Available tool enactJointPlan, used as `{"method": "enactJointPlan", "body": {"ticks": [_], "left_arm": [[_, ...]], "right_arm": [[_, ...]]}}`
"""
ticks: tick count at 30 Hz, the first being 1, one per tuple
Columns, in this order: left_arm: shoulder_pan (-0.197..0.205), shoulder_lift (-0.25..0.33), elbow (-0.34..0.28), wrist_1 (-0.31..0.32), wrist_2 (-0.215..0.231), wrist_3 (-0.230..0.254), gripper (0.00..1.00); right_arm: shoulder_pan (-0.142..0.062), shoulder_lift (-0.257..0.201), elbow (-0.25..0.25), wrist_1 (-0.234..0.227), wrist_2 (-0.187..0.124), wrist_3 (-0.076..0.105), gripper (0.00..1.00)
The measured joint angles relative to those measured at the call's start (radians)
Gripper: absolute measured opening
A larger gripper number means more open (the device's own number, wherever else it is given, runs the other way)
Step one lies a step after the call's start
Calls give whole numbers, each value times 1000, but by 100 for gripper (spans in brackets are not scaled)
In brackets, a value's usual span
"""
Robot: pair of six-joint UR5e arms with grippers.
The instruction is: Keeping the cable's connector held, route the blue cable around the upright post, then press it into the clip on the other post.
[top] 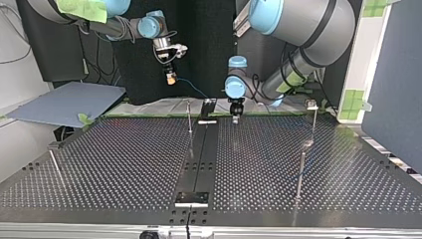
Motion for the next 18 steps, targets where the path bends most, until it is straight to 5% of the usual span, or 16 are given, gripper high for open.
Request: {"method": "enactJointPlan", "body": {"ticks": [7,18], "left_arm": [[-17,-3,9,5,25,-62,100],[-36,-4,10,-2,32,-78,100]], "right_arm": [[-2,0,-7,19,-2,-2,0],[0,0,-9,31,-7,-14,0]]}}
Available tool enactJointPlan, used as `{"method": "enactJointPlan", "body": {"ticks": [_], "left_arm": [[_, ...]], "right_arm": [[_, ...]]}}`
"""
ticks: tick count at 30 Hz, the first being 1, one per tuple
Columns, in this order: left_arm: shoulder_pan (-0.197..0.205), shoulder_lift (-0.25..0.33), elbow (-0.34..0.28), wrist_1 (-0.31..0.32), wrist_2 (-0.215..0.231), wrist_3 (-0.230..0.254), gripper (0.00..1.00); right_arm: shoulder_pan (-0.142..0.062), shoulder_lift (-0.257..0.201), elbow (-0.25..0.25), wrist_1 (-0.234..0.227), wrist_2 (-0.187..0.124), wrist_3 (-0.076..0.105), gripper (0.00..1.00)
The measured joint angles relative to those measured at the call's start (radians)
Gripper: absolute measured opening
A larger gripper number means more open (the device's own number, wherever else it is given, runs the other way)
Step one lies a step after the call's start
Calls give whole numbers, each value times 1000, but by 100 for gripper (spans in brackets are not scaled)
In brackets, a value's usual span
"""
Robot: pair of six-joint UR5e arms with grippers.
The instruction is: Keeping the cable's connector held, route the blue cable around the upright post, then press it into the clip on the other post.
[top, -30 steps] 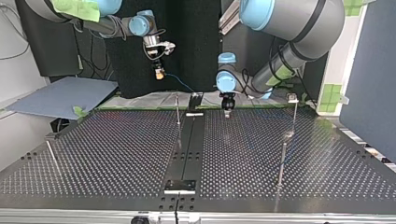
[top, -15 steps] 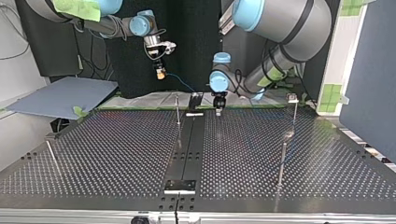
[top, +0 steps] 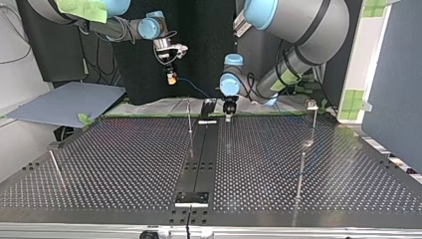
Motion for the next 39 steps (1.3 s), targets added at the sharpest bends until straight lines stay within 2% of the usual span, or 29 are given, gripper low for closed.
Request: {"method": "enactJointPlan", "body": {"ticks": [5,9,13,26,33,39], "left_arm": [[-12,-11,3,-14,3,-7,100],[-27,-42,27,-47,-5,2,100],[-46,-73,58,-70,8,8,100],[-84,-90,80,-64,35,-5,100],[-104,-90,81,-61,91,-44,100],[-113,-90,80,-26,106,-90,100]], "right_arm": [[0,0,-2,-3,-4,0,0],[-1,0,-4,-3,-6,0,0],[-4,0,-5,-1,-7,-1,0],[-6,0,-5,-5,-7,-2,0],[-7,0,-6,-5,-8,-1,0],[-7,1,-8,-3,-10,0,0]]}}
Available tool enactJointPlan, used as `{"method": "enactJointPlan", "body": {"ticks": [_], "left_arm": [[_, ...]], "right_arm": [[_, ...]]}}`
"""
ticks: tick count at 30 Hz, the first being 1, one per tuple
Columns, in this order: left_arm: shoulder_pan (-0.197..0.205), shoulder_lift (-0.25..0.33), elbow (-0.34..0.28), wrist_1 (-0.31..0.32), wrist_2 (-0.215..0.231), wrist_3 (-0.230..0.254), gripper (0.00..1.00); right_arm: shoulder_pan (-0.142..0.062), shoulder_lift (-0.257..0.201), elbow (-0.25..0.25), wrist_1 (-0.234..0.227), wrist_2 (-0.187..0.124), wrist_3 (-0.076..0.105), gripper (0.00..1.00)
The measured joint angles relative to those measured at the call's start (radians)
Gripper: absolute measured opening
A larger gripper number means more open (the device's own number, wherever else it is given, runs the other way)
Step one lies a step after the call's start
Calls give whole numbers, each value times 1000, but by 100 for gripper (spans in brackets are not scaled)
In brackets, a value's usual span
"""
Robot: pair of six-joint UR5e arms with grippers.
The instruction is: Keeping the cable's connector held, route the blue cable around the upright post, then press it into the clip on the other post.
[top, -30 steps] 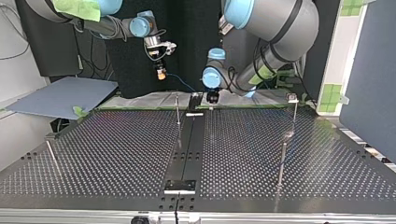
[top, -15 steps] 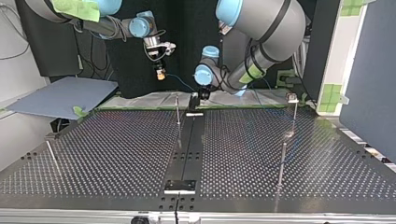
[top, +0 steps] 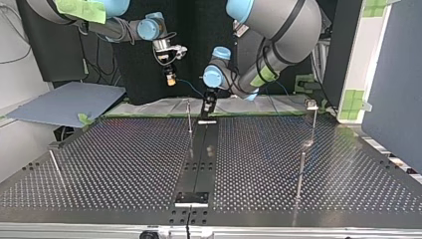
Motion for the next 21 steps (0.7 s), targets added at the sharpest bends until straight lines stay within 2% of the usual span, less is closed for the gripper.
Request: {"method": "enactJointPlan", "body": {"ticks": [6,15,21], "left_arm": [[-2,0,0,16,13,-53,100],[-3,0,0,18,-2,-87,100],[-3,0,0,18,8,-111,100]], "right_arm": [[0,0,-3,4,-6,0,0],[0,0,-4,4,-11,0,0],[0,0,-4,4,-11,0,0]]}}
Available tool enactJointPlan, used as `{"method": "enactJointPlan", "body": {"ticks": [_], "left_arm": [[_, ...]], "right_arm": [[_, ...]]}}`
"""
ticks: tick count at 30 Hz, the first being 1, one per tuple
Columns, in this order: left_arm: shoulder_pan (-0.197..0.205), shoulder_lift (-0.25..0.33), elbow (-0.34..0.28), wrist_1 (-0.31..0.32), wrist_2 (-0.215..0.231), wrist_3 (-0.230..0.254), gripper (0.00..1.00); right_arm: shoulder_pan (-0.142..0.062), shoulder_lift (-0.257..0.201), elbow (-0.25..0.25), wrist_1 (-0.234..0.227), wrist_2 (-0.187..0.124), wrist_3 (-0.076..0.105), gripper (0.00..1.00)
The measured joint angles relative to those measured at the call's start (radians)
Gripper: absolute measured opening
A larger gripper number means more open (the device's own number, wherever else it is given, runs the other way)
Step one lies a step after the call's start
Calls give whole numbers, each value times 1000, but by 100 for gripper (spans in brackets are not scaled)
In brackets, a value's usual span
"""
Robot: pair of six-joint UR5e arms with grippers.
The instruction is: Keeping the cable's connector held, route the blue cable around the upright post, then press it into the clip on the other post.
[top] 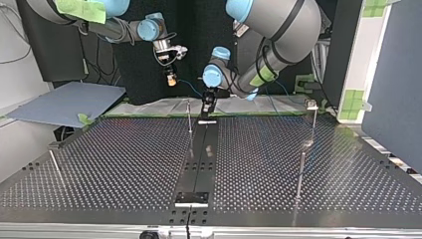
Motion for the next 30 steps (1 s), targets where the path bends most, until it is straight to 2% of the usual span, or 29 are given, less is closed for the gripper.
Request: {"method": "enactJointPlan", "body": {"ticks": [7,8,9,11,12,13,14,15,16,17,18,20,30], "left_arm": [[0,0,0,0,-1,-4,100],[0,0,0,0,-2,-3,82],[0,0,0,0,-5,-3,82],[0,0,0,0,-13,-2,62],[0,0,0,0,-19,-2,62],[0,0,0,0,-24,-1,47],[0,0,0,0,-29,0,37],[0,0,0,0,-33,0,37],[0,0,0,0,-36,1,24],[0,0,0,0,-38,1,15],[0,0,0,0,-40,2,15],[0,0,0,0,-41,2,0],[0,0,0,-2,-50,12,0]], "right_arm": [[0,0,0,1,0,-1,0],[0,0,0,1,0,-1,0],[0,0,0,1,0,-1,0],[0,1,0,1,0,-1,0],[0,1,0,1,0,-2,0],[0,0,0,1,0,-1,0],[0,0,0,1,0,-1,0],[0,0,0,1,0,-2,0],[0,0,0,1,0,-2,0],[0,0,0,1,0,-2,0],[0,0,0,1,0,-1,0],[0,0,0,0,0,-2,0],[0,0,0,1,0,-2,0]]}}
